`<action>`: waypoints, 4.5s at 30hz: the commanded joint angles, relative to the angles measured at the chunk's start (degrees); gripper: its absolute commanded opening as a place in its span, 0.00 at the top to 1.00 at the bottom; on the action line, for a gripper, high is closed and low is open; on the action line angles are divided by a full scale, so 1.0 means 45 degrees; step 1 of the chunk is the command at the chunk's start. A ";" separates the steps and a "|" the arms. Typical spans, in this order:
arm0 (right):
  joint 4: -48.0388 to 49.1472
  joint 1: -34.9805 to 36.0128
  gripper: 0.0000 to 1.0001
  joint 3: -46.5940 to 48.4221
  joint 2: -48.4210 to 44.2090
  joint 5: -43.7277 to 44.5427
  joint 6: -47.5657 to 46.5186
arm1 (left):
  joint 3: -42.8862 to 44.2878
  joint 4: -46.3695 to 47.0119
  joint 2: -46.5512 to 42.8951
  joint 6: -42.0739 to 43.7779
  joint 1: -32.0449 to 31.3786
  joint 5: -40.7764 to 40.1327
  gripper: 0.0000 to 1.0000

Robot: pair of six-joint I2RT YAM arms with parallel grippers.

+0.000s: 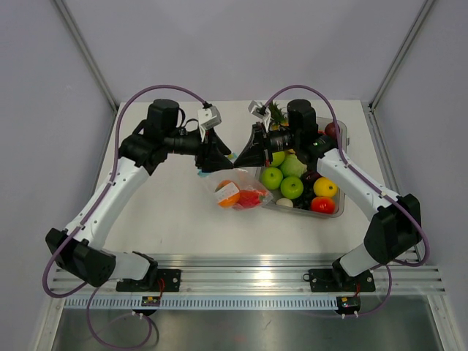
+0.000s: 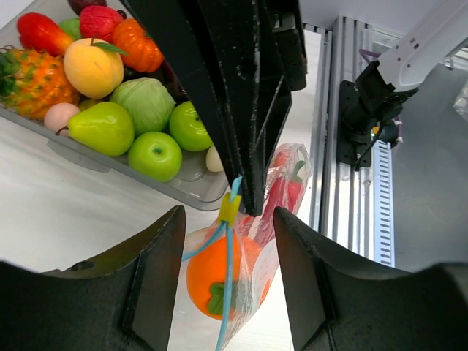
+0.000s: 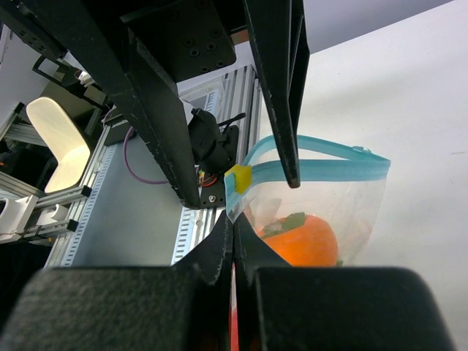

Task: Place the food in the zip-top bag and seal the zipper
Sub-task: Zip the zipper food storage bag, then place the zipper food storage bag at the center of the board, then reset both arms

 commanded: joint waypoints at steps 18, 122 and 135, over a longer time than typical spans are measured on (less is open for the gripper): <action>0.0349 0.0173 1.00 0.0053 -0.0612 0.0041 0.0150 | 0.0139 0.1020 0.0444 -0.0992 0.0007 0.1902 0.95; -0.7806 -0.2874 0.01 0.4303 0.0284 1.3900 0.1674 | -0.4844 0.2059 -0.4849 -0.5074 0.2448 -0.8291 0.01; -1.0607 -0.2874 0.01 0.4018 -0.1178 2.0040 0.1966 | -0.2283 0.0786 -0.4049 -0.5933 0.2448 -0.9093 0.01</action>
